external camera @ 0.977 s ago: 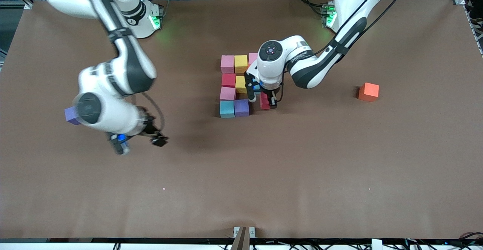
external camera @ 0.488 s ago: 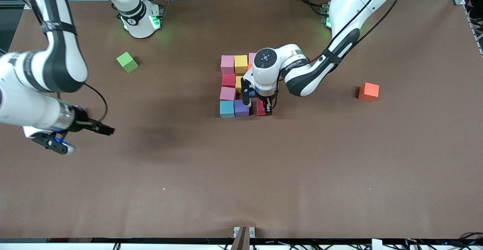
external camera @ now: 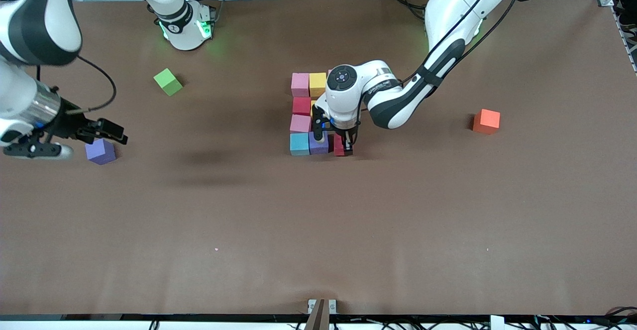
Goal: Form number 2 with 11 blocks
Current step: 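Lower the red cube beside the purple cube while the right gripper withdraws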
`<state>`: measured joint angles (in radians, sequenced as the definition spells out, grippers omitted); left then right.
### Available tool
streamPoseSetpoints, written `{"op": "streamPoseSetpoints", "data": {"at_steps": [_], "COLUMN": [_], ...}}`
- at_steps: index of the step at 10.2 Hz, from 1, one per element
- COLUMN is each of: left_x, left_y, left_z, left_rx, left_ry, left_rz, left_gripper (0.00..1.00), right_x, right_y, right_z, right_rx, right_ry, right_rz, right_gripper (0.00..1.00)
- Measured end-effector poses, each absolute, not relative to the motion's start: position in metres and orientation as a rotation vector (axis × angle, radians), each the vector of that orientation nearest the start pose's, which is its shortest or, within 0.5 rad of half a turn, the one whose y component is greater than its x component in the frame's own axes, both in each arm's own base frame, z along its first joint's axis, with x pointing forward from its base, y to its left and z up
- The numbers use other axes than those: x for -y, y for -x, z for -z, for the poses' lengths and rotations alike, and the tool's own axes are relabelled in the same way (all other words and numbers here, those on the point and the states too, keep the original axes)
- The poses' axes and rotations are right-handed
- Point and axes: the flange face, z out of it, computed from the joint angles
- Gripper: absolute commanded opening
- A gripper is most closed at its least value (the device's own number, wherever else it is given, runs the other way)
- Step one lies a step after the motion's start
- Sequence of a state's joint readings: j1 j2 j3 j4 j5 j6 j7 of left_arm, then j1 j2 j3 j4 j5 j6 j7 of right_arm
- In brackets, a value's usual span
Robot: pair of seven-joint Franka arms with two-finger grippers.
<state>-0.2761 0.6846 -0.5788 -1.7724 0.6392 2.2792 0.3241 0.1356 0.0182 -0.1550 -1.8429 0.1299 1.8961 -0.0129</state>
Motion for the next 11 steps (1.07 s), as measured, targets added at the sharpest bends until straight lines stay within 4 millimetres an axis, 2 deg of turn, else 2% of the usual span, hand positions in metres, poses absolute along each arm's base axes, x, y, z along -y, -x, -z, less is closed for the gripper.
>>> {"op": "streamPoseSetpoints", "data": {"at_steps": [2,5,6,8,11], "left_x": [0.462,0.472,0.473,0.473,0.473], "left_y": [-0.464,-0.456,-0.454,-0.453,-0.453], "left_z": [-0.215,-0.205,-0.202,-0.199,-0.199], "left_rx": [-2.089,-2.118,-2.122,-2.127,-2.129], "left_ry": [2.183,2.17,2.169,2.166,2.164], "left_rz": [0.011,-0.006,-0.012,-0.018,-0.018], "left_gripper": [0.0,0.0,0.0,0.0,0.0], "right_x": [-0.001,0.024,0.032,0.038,0.038], "right_y": [-0.571,-0.563,-0.561,-0.558,-0.559], "right_z": [-0.545,-0.615,-0.631,-0.653,-0.658], "right_rx": [0.037,0.195,0.219,0.242,0.208], "right_ry": [3.02,3.041,3.094,3.196,3.196], "right_rz": [0.086,0.091,0.105,0.122,0.134], "right_gripper": [1.0,1.0,1.0,1.0,1.0]}}
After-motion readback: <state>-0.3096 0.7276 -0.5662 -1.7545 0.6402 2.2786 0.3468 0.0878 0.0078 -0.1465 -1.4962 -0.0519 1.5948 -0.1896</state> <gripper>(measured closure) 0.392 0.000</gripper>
